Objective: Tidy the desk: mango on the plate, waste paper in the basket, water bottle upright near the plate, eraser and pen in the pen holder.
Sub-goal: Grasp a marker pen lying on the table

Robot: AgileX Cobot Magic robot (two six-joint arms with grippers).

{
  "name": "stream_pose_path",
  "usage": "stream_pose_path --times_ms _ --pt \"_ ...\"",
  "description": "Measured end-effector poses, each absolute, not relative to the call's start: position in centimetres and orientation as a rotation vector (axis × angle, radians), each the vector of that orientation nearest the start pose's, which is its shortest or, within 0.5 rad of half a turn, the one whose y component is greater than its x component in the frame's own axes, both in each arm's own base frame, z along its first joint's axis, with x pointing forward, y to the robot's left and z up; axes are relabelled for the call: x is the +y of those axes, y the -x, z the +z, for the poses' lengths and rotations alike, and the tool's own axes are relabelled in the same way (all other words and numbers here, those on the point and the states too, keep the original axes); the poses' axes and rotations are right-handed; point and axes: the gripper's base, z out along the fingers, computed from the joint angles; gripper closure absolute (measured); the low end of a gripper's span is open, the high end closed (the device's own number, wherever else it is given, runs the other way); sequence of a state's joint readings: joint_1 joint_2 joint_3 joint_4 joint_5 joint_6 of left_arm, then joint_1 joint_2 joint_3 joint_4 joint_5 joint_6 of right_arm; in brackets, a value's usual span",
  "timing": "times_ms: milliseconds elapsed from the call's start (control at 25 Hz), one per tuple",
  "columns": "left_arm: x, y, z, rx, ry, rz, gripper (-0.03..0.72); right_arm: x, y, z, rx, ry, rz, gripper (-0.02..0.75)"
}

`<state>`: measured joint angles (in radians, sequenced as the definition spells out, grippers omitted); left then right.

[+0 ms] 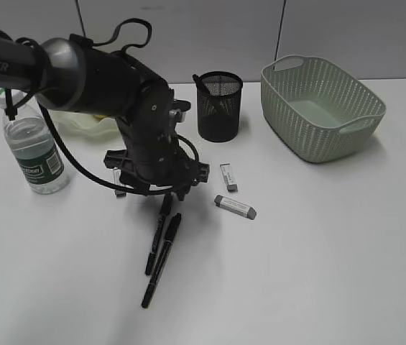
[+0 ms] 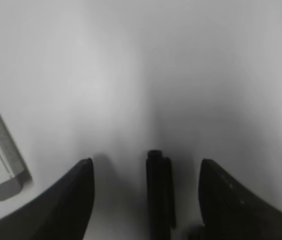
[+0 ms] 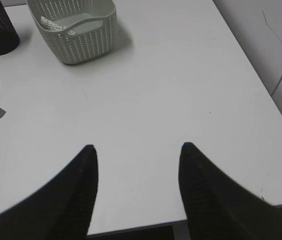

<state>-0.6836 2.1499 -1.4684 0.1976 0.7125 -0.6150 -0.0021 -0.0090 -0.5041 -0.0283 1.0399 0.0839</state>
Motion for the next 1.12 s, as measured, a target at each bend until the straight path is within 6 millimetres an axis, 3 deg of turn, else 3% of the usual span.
stream_pose_path --times_ms 480,560,720,840,960,1120 --pt "-26.3 -34.2 11.8 2.866 -0.225 -0.038 0.214 -0.2 0.6 28.0 2.008 -0.088 0.019 0.317" --pt "-26.3 -34.2 11.8 2.869 -0.219 -0.036 0.279 -0.2 0.6 28.0 2.008 -0.088 0.019 0.317" --pt "-26.2 -34.1 11.8 2.872 -0.222 -0.025 0.572 -0.2 0.6 28.0 2.008 -0.088 0.019 0.317" --pt "-26.3 -34.1 12.3 2.864 -0.216 -0.038 0.569 -0.2 0.6 28.0 2.008 -0.088 0.019 0.317" --pt "-26.3 -34.1 14.9 2.807 -0.209 -0.091 0.569 -0.2 0.6 28.0 2.008 -0.088 0.019 0.317" --pt "-26.2 -34.3 21.0 2.597 -0.218 -0.246 0.569 -0.2 0.6 28.0 2.008 -0.088 0.019 0.317"
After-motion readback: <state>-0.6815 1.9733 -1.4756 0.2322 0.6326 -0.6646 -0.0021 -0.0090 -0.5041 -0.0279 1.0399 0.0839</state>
